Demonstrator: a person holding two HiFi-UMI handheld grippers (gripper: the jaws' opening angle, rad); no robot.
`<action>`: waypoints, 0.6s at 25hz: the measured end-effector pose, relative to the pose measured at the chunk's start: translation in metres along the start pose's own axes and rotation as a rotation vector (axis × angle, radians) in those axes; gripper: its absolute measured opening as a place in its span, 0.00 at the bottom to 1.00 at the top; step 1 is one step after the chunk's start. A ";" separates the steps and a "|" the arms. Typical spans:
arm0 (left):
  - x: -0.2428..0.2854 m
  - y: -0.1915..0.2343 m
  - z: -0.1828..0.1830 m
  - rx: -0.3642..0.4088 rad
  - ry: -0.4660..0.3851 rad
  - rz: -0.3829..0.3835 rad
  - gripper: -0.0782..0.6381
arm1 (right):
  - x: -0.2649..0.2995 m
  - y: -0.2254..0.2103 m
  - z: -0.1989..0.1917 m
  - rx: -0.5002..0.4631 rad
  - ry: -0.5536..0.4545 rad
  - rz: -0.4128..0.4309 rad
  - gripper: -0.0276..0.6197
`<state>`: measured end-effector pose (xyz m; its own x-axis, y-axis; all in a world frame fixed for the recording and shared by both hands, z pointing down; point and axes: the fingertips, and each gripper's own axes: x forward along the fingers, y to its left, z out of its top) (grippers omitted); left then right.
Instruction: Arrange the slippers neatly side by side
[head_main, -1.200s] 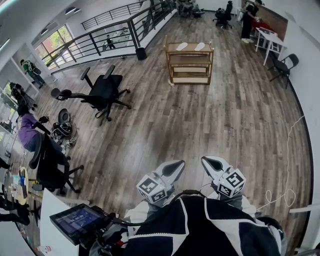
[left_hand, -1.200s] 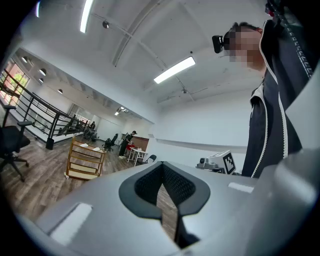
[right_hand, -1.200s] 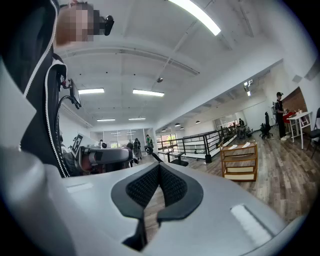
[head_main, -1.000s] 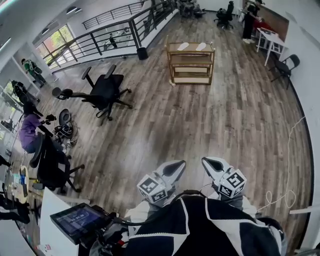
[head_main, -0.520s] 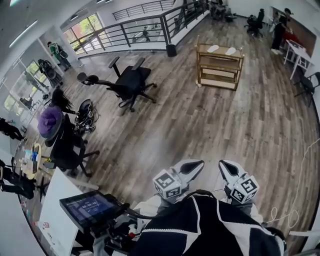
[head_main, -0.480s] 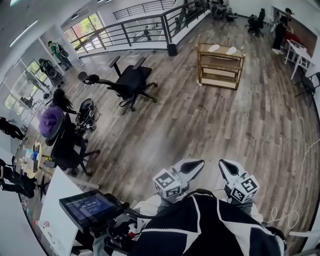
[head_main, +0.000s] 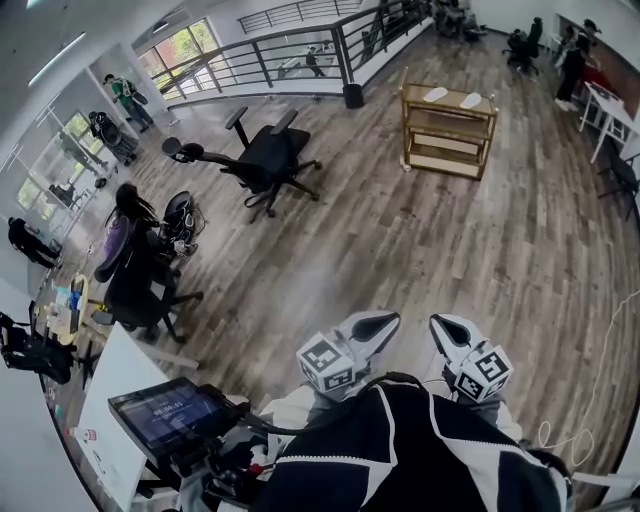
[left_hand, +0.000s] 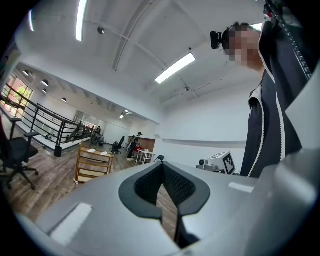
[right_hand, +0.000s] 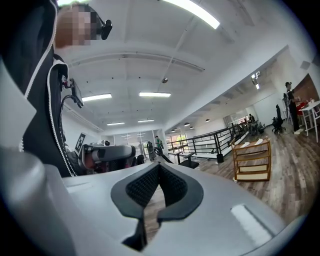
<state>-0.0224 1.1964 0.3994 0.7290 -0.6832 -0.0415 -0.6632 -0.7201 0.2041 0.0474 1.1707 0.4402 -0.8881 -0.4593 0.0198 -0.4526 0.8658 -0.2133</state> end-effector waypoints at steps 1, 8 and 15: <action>0.003 0.000 0.000 0.005 0.000 0.009 0.13 | -0.002 -0.003 0.001 0.002 0.000 0.005 0.05; 0.016 -0.001 0.000 0.010 -0.023 0.088 0.13 | -0.013 -0.022 0.003 -0.009 0.023 0.060 0.05; 0.036 0.014 -0.008 -0.005 -0.002 0.089 0.14 | -0.011 -0.055 0.001 -0.005 0.048 0.038 0.05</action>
<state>-0.0042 1.1627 0.4088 0.6673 -0.7444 -0.0248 -0.7241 -0.6562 0.2124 0.0815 1.1280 0.4504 -0.9074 -0.4162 0.0586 -0.4188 0.8835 -0.2097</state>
